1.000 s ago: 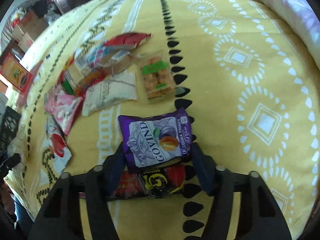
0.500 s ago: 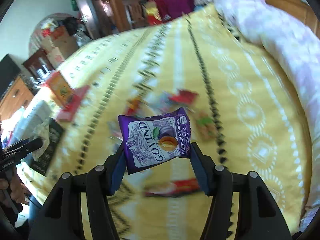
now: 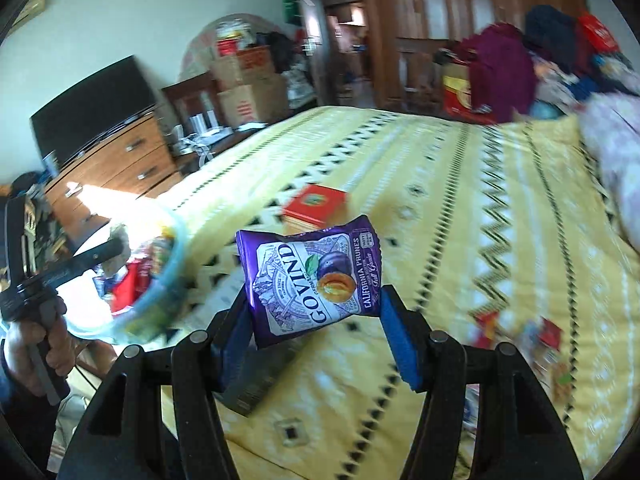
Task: Organize snacks
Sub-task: 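Carry the grain bag and Govind packet over the glass bowl, then open both grippers over the glass bowl to drop the packets, then move both grippers back toward the snack pile on the bed, then grasp a white packet with blue and red print with the right gripper, then grasp a clear barcoded snack packet with the left gripper while the right holds the white packet, then carry the barcoded packet and white packet over the glass bowl, then open both grippers over the glass bowl to drop the packets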
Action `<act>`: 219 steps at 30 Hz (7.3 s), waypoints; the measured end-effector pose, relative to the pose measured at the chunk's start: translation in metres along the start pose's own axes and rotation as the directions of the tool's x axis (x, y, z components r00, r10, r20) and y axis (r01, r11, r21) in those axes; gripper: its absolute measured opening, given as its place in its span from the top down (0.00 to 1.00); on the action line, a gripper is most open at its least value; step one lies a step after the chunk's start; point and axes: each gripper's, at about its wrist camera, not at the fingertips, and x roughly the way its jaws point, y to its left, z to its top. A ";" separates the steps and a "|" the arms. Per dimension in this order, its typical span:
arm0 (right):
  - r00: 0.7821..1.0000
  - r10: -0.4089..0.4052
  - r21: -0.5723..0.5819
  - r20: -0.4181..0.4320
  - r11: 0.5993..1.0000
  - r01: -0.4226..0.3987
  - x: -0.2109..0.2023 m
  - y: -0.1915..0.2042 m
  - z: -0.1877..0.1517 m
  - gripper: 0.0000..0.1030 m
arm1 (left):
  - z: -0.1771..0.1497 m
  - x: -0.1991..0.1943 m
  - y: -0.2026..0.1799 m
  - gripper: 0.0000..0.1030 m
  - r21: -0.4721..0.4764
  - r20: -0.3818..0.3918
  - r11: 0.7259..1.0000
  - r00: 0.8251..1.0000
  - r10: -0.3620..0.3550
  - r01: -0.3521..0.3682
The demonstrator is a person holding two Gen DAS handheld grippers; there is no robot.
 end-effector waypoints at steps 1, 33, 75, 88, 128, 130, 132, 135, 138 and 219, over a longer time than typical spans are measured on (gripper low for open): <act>1.000 0.027 -0.022 -0.004 0.999 -0.027 0.009 0.021 0.007 0.37 | 0.002 -0.001 0.011 0.54 -0.009 0.006 1.000 1.000 0.024 -0.024; 0.937 0.269 -0.219 -0.221 0.923 -0.317 0.173 0.255 0.033 0.35 | -0.008 0.006 0.096 0.54 -0.005 0.027 0.945 0.944 0.327 -0.327; 0.964 -0.118 0.288 -0.237 0.940 0.186 -0.051 -0.058 -0.233 0.14 | -0.096 -0.018 -0.183 0.00 0.341 -0.066 0.921 0.983 -0.174 0.186; 0.965 -0.068 0.357 -0.254 0.920 0.159 -0.082 -0.097 -0.288 0.14 | -0.152 -0.003 -0.264 0.00 0.475 -0.193 0.858 0.974 -0.115 0.195; 0.921 -0.093 0.202 -0.378 0.963 0.180 0.083 -0.258 -0.226 0.30 | -0.210 0.123 -0.295 0.01 0.485 -0.393 0.858 0.919 0.043 0.168; 0.915 -0.139 0.185 -0.378 0.957 0.222 0.086 -0.256 -0.230 0.47 | -0.205 0.129 -0.299 0.02 0.474 -0.392 0.863 0.920 0.026 0.178; 0.931 -0.083 0.284 -0.355 0.939 0.192 0.070 -0.259 -0.232 0.57 | -0.199 0.139 -0.304 0.10 0.454 -0.392 0.870 0.920 0.003 0.191; 0.970 0.046 0.465 -0.240 0.882 0.073 0.028 -0.263 -0.245 0.64 | -0.193 0.156 -0.315 0.13 0.439 -0.396 0.873 0.918 -0.023 0.211; 0.980 0.068 0.537 -0.186 0.842 0.043 0.004 -0.265 -0.264 0.69 | -0.193 0.171 -0.332 0.15 0.473 -0.406 0.850 0.914 -0.024 0.233; 0.884 0.387 -0.068 -0.261 0.906 -0.417 0.206 0.241 0.047 0.55 | 0.006 0.022 0.102 0.41 -0.065 -0.033 0.886 0.888 0.458 -0.459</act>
